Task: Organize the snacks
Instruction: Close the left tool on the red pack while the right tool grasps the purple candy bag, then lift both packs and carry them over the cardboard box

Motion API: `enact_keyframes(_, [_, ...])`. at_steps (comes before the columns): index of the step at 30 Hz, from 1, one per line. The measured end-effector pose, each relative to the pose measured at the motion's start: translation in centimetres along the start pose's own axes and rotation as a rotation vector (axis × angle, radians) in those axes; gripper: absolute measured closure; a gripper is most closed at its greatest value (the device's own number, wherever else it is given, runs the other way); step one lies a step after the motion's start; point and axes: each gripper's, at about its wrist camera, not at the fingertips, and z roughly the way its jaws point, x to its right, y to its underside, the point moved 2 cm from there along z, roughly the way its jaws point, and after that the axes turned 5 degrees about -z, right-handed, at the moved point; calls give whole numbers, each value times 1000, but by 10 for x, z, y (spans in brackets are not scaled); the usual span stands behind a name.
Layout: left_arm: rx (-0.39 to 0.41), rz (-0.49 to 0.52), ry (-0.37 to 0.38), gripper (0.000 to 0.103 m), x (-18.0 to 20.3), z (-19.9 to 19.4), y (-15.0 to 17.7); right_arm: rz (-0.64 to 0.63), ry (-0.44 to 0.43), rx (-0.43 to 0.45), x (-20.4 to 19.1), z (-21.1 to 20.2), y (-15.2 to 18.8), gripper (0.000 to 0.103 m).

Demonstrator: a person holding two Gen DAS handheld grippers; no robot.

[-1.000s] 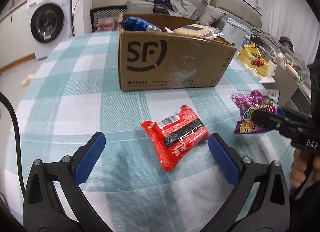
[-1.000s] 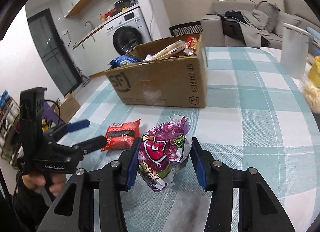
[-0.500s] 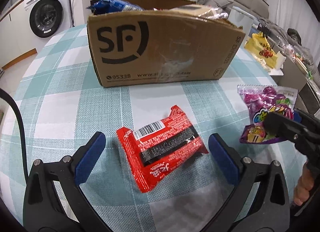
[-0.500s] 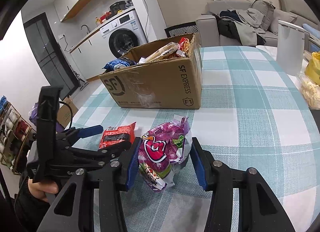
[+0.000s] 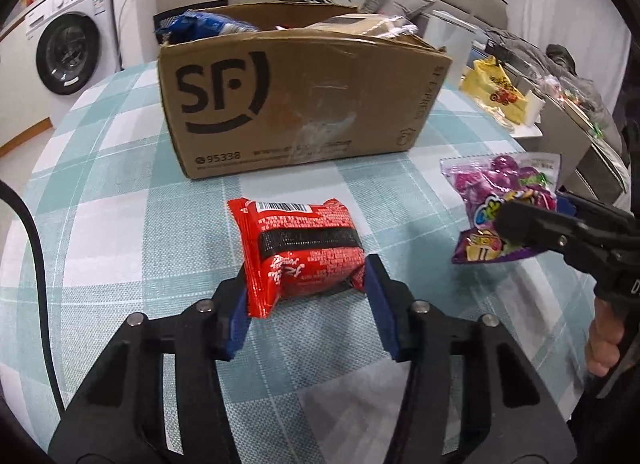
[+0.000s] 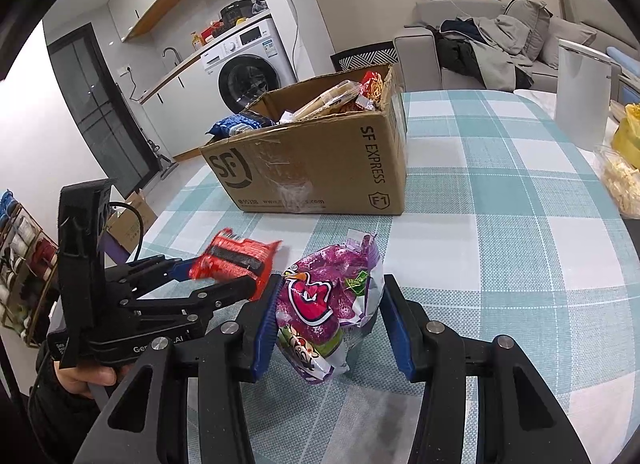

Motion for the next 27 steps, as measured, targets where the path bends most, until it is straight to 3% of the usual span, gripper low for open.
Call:
enact_keyframes(4, [7,8,16,63,1,-5,3,1,-3,0,0,0,0,54])
enact_keyframes(15, [37,19,63,65,-1,-23,9,2,-6,9,-1,-2,-1,54])
enact_keyframes(23, [32,33,51,67,1,-30,13,1,-8,8,-1,-2,0,54])
enact_keyframes(25, [6,27,32,63,-1,-24,13,-3,-8,8,-2,-3,0,54])
enact_keyframes(27, [12,40,-25,50,-1,-22,13,-7,-9,8,-3,-3,0,54])
